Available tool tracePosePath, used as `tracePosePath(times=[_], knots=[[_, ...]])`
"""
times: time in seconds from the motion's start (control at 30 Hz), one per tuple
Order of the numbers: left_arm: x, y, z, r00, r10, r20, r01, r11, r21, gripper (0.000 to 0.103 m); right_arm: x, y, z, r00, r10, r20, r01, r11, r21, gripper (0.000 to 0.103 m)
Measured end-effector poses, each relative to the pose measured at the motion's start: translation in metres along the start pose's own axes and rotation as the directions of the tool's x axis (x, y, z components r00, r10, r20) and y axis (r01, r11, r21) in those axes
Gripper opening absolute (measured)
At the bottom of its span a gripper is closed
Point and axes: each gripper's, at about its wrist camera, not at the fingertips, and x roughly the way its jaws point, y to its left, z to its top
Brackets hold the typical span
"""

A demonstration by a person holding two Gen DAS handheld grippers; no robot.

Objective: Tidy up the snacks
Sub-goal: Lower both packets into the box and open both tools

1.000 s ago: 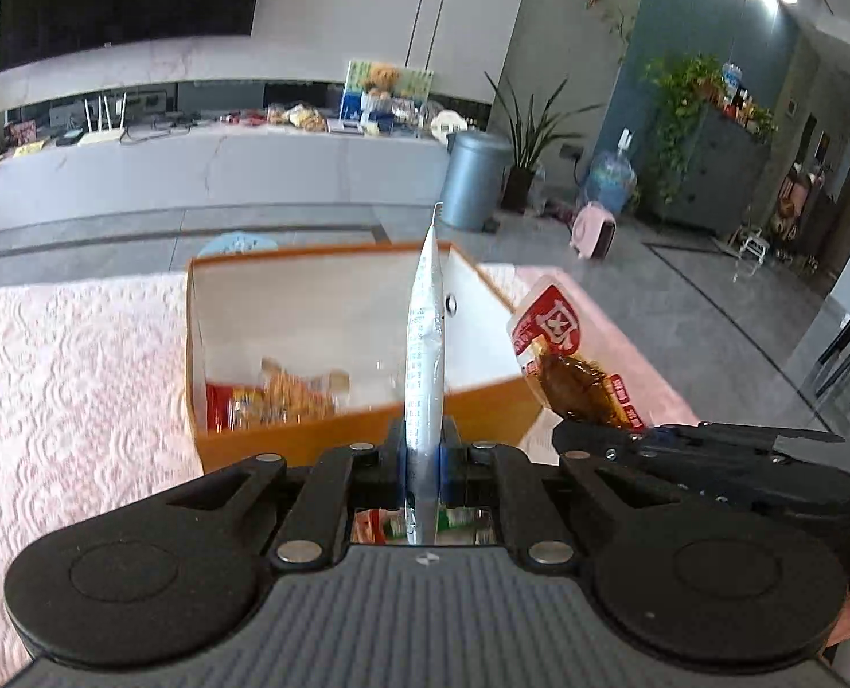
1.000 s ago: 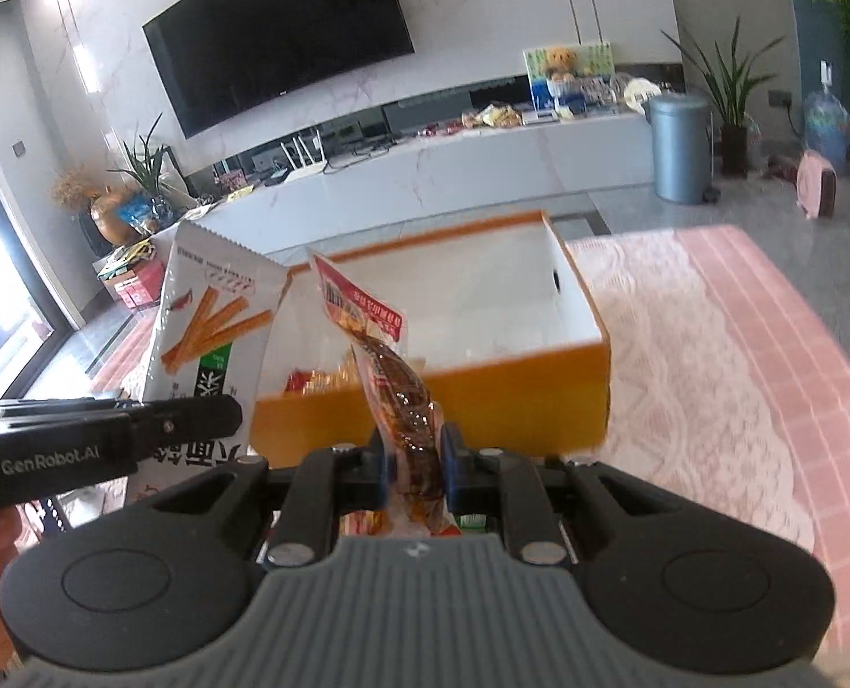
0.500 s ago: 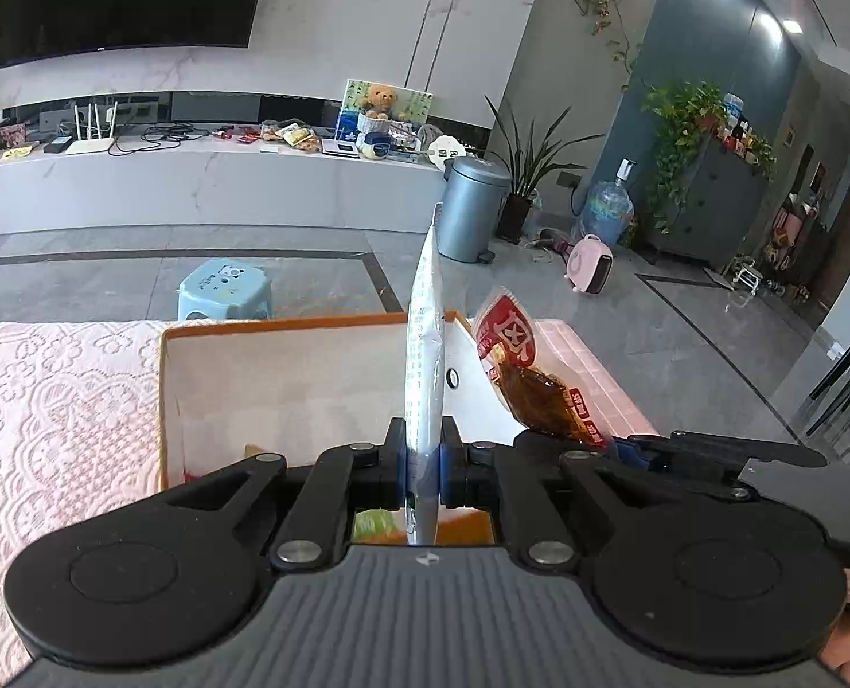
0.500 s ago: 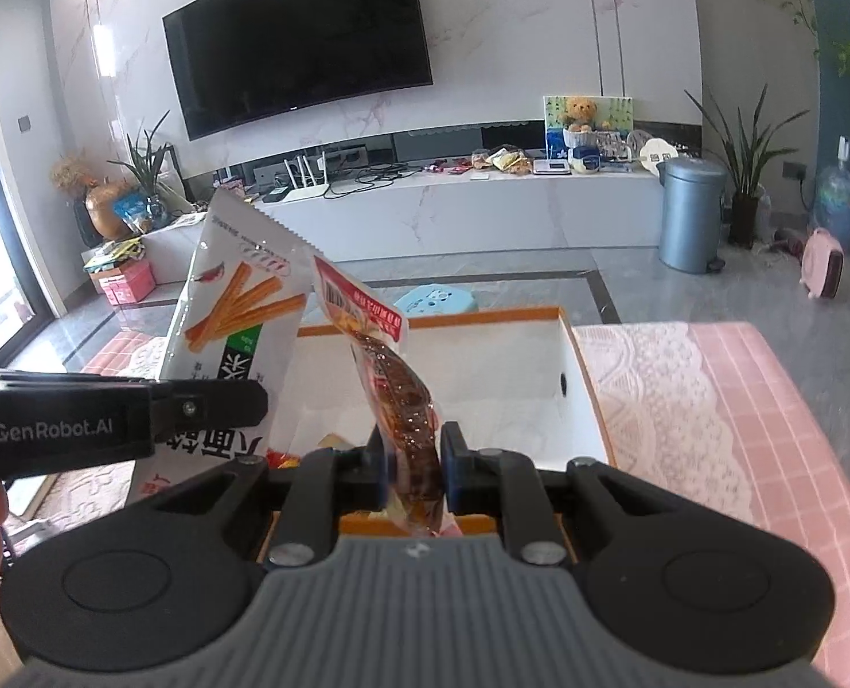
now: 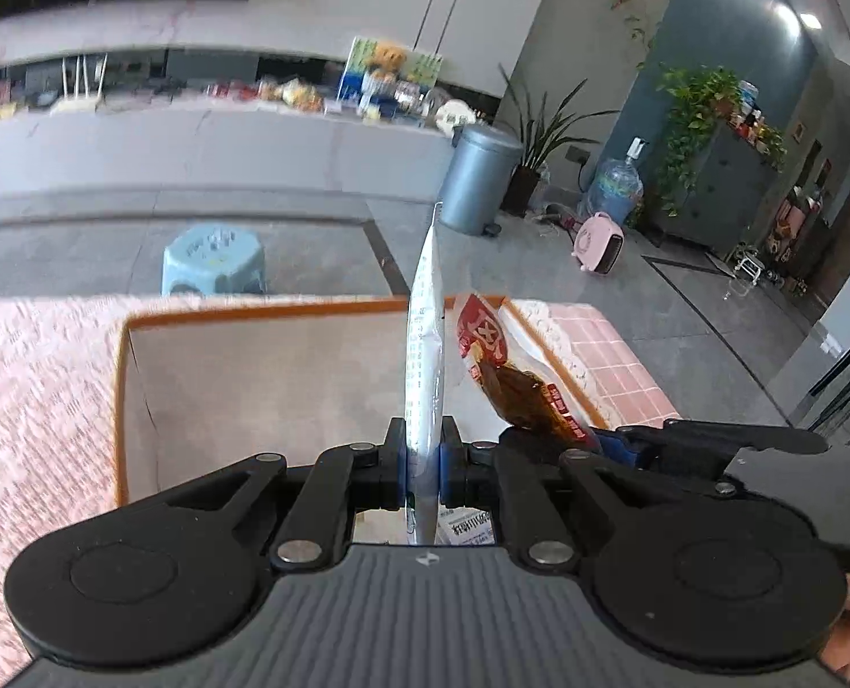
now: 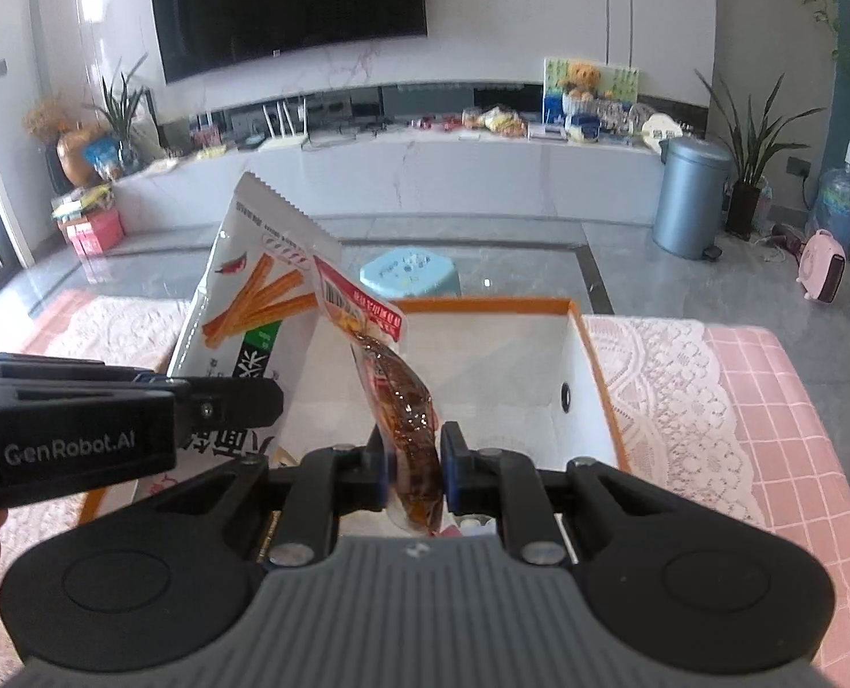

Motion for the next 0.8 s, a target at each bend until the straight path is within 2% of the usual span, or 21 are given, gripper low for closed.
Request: tracePosePath(times=[0.23,0.33,0.6,0.8], knots=[[0.032,0.023,-0.011,0.993,-0.02,-0.12,0.007,0.994,-0.106,0.01,0.036,0.002,-0.008,0.994,-0.016,-0.104,0.014,1.0,-0.02,0.014],[0.041,0.024,-0.016,0.986,-0.021,-0.166,0.002,0.994,-0.112,0.01,0.051,0.003,-0.011,0.986,-0.059,-0.158,0.053,0.998,-0.043,0.014],[0.051,0.027,-0.02,0.972,-0.023,-0.236,-0.01,0.991,-0.136,0.01,0.073,0.005,-0.027,0.958,-0.114,-0.263,0.088,0.99,-0.108,0.014],[0.059,0.033,-0.019,0.961,-0.025,-0.274,-0.019,0.988,-0.156,0.011,0.084,0.006,-0.028,0.943,-0.13,-0.307,0.098,0.988,-0.118,0.014]])
